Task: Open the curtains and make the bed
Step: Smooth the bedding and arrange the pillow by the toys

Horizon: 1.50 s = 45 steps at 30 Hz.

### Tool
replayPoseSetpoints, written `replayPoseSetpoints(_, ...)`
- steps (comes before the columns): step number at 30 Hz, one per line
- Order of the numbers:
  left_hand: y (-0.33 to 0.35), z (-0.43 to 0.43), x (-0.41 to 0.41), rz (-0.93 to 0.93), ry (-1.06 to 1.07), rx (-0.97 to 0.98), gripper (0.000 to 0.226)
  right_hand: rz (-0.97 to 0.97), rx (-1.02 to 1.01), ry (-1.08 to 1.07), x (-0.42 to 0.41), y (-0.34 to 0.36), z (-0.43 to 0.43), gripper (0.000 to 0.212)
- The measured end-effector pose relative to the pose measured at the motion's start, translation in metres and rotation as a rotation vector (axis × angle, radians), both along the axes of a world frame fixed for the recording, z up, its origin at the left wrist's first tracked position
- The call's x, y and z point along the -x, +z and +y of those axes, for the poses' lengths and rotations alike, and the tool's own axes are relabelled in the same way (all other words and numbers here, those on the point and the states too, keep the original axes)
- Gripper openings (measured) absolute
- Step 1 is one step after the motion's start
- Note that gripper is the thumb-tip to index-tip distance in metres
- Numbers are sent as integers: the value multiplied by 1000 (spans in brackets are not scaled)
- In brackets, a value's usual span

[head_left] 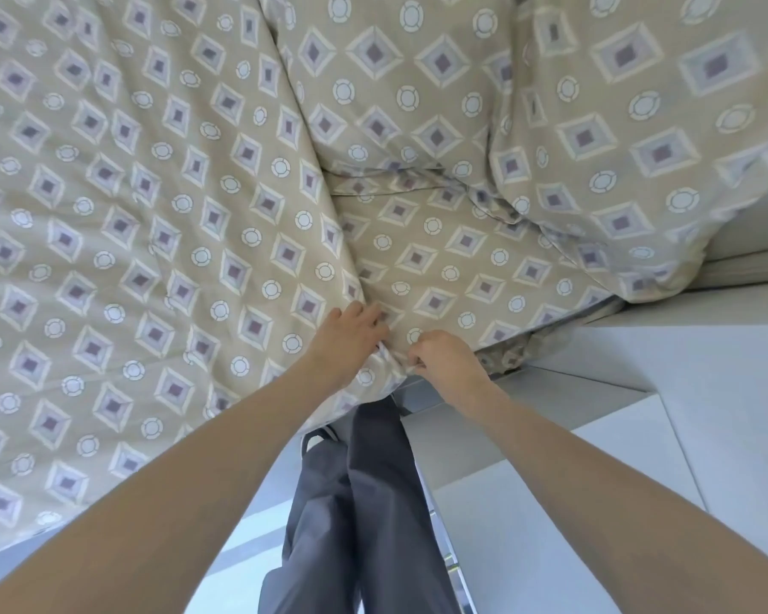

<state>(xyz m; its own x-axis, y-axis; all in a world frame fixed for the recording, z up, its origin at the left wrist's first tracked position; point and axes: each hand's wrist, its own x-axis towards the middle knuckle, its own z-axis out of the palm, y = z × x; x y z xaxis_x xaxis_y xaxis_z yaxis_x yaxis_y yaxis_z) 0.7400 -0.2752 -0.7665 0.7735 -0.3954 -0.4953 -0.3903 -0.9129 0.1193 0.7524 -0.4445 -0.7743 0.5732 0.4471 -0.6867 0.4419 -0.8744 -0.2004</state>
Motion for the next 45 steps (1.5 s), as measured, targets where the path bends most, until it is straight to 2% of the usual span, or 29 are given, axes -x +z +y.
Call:
replayPoseSetpoints(3, 4, 9, 7, 49, 47, 93, 31, 23, 103, 142, -6, 2, 6, 10)
replayPoseSetpoints(7, 13, 15, 12, 39, 91, 192, 27, 58, 169, 252, 2, 12, 6, 35)
replayPoseSetpoints(8, 15, 16, 12, 35, 85, 214, 26, 65, 170, 267, 3, 13, 5, 34)
replayPoseSetpoints(10, 20, 19, 9, 59, 63, 274, 27, 76, 206, 280, 3, 13, 4, 18)
replayPoseSetpoints(13, 21, 24, 6, 140, 41, 326, 28, 59, 237, 256, 4, 10, 4, 18)
replayPoseSetpoints(15, 17, 25, 6, 208, 75, 341, 34, 54, 234, 229, 3, 11, 8, 27)
replayPoseSetpoints(19, 14, 18, 8, 338, 238, 415, 78, 77, 188, 114, 14, 11, -2, 39)
replayPoseSetpoints(22, 27, 9, 14, 384, 365, 462, 77, 217, 67, -89, 29, 20, -26, 53)
replayPoseSetpoints(24, 40, 7, 14, 407, 405, 431, 69, 252, 38, -254, 33, 31, -38, 52)
replayPoseSetpoints(27, 70, 10, 6, 434, 401, 374, 58, 201, 8, -434, 26, 55, -41, 45)
replayPoseSetpoints(29, 95, 14, -3, 408, 393, 359, 53, 142, -22, -481, 17, 80, -38, 41)
replayPoseSetpoints(37, 198, 22, -45, 336, 434, 407, 46, -42, -46, -485, -27, 187, -26, 38)
replayPoseSetpoints(45, 280, 27, -114, 169, 575, 531, 46, -275, -112, -584, -103, 271, -47, 37)
